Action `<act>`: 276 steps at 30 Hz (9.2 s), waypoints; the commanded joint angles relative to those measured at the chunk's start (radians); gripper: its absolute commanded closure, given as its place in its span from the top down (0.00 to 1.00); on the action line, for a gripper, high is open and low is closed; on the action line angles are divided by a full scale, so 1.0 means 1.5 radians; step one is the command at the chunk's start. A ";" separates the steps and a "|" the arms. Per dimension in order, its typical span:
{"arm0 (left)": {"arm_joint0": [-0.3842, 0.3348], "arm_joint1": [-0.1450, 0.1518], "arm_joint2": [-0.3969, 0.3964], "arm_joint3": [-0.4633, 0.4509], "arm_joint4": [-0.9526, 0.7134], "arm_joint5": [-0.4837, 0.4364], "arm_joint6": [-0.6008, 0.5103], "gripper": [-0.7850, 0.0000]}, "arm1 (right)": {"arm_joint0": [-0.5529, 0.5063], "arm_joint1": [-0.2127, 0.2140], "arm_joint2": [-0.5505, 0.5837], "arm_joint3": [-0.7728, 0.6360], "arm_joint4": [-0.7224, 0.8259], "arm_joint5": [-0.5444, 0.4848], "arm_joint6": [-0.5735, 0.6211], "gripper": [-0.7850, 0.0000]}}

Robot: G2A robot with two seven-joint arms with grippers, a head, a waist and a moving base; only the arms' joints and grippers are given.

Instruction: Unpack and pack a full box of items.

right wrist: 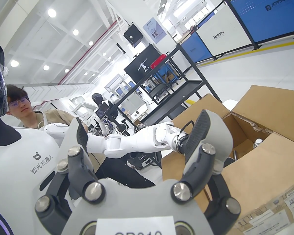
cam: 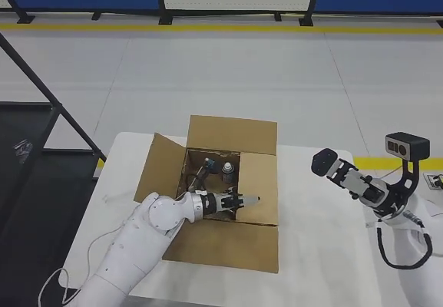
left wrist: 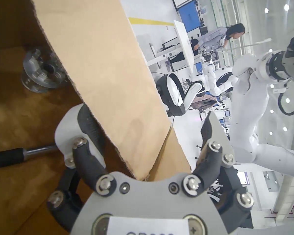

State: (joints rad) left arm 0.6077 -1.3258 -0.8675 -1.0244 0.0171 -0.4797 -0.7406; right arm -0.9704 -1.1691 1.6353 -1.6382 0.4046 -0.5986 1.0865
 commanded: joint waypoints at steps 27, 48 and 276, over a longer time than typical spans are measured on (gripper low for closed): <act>-0.027 -0.028 0.038 -0.128 0.008 0.053 0.065 1.00 | -0.058 0.027 0.093 -0.011 0.041 -0.085 -0.090 1.00; -0.159 -0.168 0.216 0.126 -0.059 0.069 0.095 1.00 | -0.108 0.039 0.153 -0.015 0.020 -0.082 -0.129 1.00; 0.407 0.028 -0.574 -0.506 -0.103 0.132 0.080 1.00 | 0.143 -0.039 -0.114 0.222 -1.126 0.567 -0.014 1.00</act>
State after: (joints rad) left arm 1.2187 -1.2837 -1.7290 -1.7831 -0.1377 -0.2818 -0.6205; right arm -0.7488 -1.2292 1.4562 -1.2495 -1.2692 0.2327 1.0589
